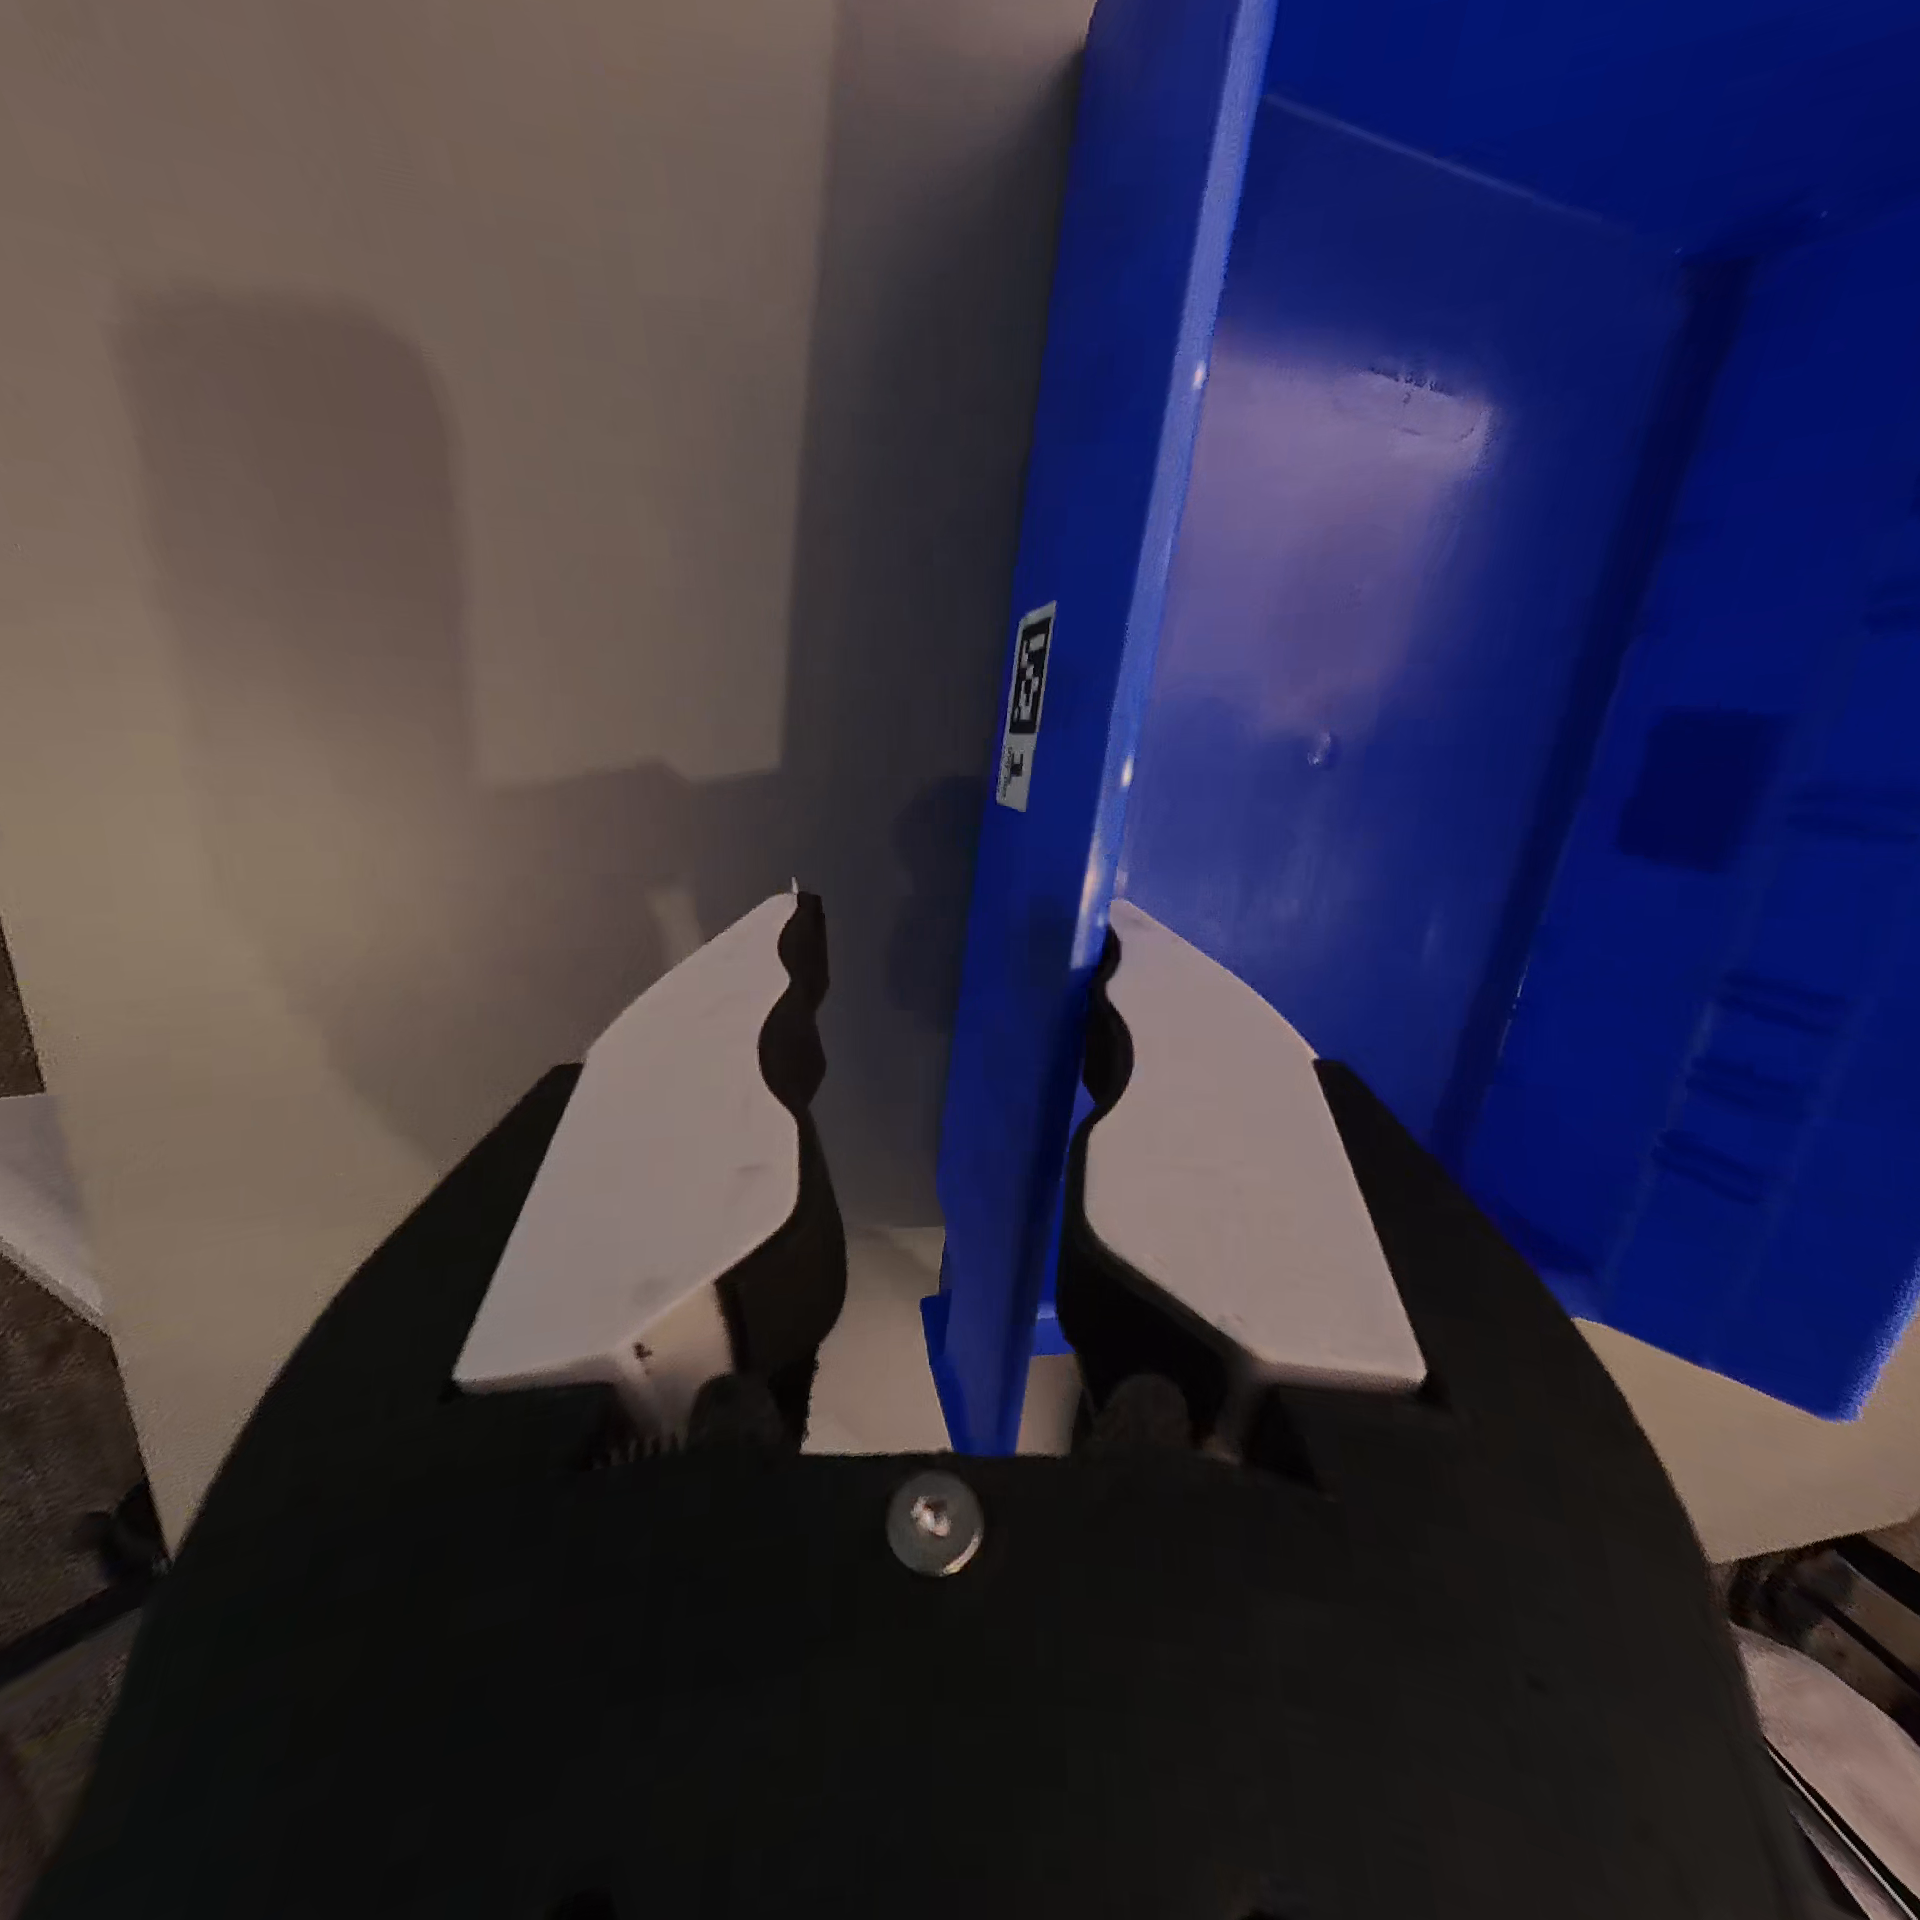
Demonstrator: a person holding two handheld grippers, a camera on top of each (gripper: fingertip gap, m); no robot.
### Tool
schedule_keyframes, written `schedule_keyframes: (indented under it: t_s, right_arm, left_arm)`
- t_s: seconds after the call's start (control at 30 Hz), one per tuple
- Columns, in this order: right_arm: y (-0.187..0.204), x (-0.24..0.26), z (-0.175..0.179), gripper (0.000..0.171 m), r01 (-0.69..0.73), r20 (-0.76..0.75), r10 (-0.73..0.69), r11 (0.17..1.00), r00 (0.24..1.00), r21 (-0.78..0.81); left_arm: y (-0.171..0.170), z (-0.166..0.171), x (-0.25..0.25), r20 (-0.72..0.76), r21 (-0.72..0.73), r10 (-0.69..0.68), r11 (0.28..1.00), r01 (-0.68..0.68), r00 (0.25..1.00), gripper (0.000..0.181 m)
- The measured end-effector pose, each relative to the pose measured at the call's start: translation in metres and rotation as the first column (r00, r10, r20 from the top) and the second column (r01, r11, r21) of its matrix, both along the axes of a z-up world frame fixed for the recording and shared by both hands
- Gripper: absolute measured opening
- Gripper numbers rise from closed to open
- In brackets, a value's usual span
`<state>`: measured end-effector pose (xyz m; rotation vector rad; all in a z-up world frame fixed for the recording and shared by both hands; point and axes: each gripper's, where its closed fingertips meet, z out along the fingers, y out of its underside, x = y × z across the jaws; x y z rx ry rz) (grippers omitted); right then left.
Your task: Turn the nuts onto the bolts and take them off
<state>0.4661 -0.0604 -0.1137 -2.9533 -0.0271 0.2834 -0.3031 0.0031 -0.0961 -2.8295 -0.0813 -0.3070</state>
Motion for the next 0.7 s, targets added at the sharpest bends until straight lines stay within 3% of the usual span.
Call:
schedule_keyframes:
  t_s: [0.3,0.53,0.7]
  right_arm:
    - [0.002,-0.002,-0.009,0.017,0.005,0.003,-0.005,0.999,1.0,-0.048]
    - [0.001,-0.001,-0.012,0.011,0.013,-0.02,-0.014,0.998,1.0,-0.056]
    - [0.0,0.0,-0.015,0.009,0.008,-0.031,-0.01,0.998,0.999,-0.064]
  left_arm:
    - [-0.003,-0.015,0.008,0.027,-0.072,-0.045,0.996,0.047,0.999,0.041]
    - [-0.003,-0.019,0.021,0.121,-0.101,-0.054,0.993,0.066,0.991,0.012]
    - [-0.003,-0.02,0.021,0.109,-0.108,-0.054,0.992,0.066,0.993,0.012]
